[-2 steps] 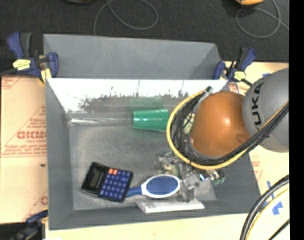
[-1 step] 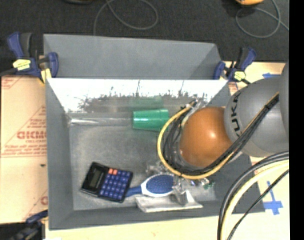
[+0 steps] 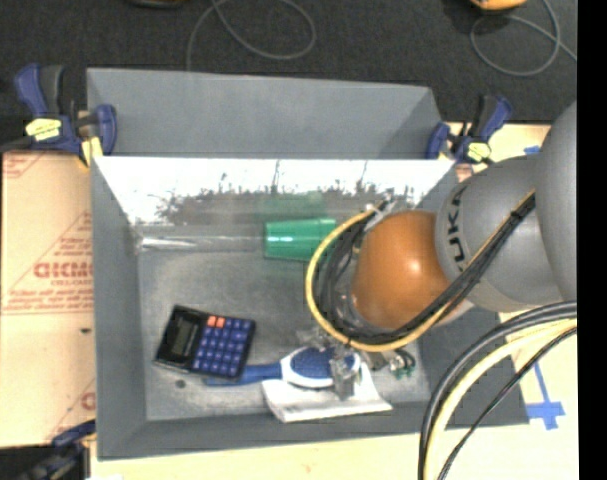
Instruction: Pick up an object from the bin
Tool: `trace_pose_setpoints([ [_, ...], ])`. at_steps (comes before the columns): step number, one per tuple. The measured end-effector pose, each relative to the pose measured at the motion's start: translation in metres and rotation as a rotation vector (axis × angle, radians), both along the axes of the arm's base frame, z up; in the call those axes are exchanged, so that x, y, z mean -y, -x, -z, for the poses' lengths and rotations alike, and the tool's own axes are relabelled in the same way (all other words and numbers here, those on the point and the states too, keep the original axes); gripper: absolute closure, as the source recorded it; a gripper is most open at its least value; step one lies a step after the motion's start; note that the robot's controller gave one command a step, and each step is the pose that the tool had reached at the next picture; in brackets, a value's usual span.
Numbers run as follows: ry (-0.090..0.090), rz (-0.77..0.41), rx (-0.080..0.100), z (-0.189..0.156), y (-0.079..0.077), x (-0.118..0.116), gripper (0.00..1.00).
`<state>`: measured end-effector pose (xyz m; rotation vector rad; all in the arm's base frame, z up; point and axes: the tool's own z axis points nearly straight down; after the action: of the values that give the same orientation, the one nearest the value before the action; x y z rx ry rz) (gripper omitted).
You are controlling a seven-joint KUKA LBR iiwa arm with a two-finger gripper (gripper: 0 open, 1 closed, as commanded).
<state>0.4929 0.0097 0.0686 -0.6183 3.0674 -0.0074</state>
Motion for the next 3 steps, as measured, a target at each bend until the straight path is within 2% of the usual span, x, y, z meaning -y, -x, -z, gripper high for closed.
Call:
trace_pose_setpoints([
  [3, -0.001, 0.009, -0.006, -0.014, 0.0, -0.001, 1.0],
])
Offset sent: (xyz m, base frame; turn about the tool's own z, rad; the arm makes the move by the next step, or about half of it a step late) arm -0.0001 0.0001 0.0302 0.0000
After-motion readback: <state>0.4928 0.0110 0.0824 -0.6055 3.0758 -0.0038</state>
